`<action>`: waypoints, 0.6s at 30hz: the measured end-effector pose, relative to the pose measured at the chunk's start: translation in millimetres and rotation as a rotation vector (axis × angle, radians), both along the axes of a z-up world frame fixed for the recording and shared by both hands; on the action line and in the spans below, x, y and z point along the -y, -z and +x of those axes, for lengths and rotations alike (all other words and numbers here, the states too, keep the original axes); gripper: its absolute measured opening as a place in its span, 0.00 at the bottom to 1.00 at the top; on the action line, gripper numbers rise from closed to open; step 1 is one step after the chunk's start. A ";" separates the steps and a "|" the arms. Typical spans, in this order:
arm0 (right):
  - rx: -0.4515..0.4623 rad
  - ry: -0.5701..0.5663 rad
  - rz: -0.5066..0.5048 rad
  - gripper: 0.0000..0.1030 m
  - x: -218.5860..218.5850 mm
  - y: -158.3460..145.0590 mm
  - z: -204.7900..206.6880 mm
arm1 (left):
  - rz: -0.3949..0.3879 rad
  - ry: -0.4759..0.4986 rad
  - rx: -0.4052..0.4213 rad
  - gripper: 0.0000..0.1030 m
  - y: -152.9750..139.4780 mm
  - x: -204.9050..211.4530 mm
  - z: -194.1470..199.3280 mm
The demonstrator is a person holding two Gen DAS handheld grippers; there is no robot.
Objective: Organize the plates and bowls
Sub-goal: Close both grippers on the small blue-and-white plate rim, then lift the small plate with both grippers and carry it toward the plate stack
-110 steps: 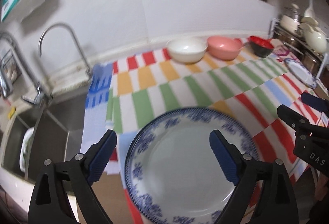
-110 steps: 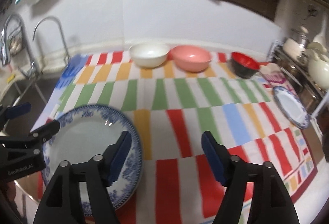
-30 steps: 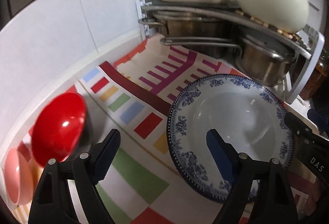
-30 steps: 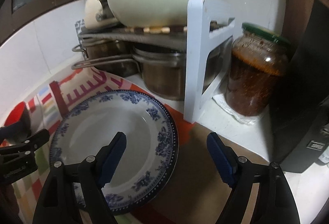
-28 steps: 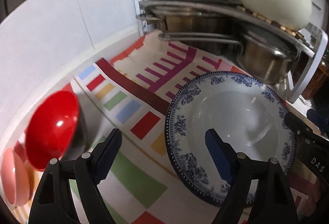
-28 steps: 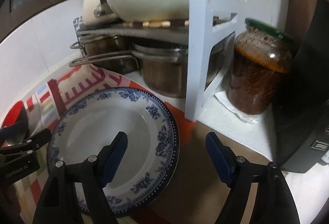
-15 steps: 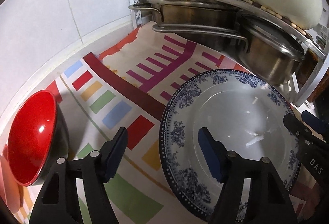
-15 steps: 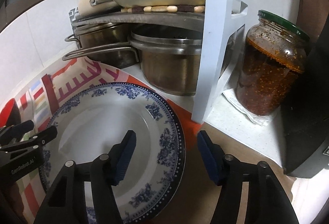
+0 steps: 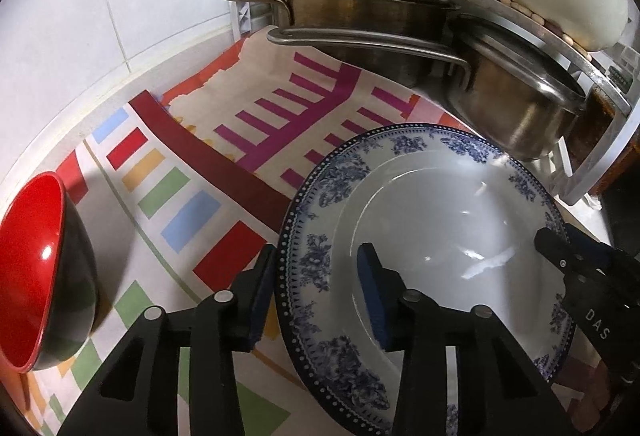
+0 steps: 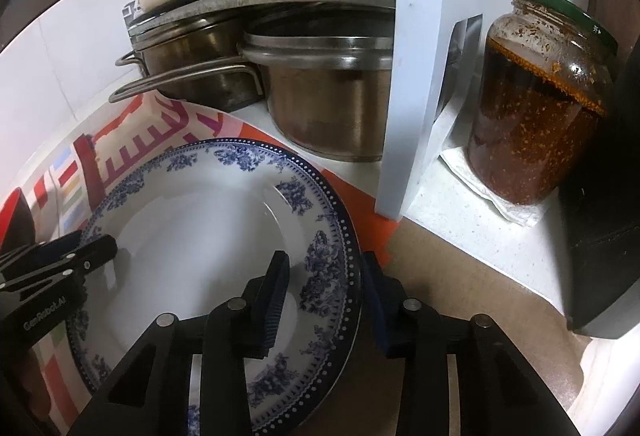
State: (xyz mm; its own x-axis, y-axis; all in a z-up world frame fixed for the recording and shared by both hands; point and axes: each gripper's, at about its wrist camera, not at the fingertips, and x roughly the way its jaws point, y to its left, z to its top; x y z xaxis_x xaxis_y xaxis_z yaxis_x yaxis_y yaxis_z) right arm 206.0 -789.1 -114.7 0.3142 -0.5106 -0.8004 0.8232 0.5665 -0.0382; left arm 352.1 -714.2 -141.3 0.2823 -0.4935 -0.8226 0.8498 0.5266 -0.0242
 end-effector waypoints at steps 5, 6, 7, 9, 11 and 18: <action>-0.012 -0.007 -0.009 0.35 -3.7 -3.2 1.5 | 0.005 -0.014 -0.002 0.36 -1.5 -4.7 0.4; -0.011 -0.010 -0.013 0.35 -5.0 -5.1 1.6 | 0.002 -0.015 -0.003 0.35 -2.6 -7.0 0.1; -0.011 -0.012 -0.016 0.35 -5.7 -6.4 2.2 | 0.001 -0.017 -0.002 0.35 -3.7 -9.1 -0.3; -0.008 -0.022 -0.026 0.35 -9.7 -11.7 2.3 | -0.001 -0.023 0.004 0.35 -7.4 -14.6 -1.7; -0.007 -0.031 -0.027 0.34 -14.0 -16.3 1.6 | -0.003 -0.029 0.011 0.35 -12.7 -21.0 -3.4; 0.008 -0.056 -0.018 0.34 -32.1 -37.3 -4.1 | -0.013 -0.062 0.022 0.35 -32.7 -47.4 -11.2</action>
State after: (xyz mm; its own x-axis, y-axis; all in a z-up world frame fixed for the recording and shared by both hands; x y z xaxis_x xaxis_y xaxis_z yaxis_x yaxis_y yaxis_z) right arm 202.0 -757.0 -77.4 0.3490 -0.5062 -0.7887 0.7903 0.6113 -0.0426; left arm 340.9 -666.8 -108.6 0.3310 -0.4854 -0.8092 0.8159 0.5781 -0.0130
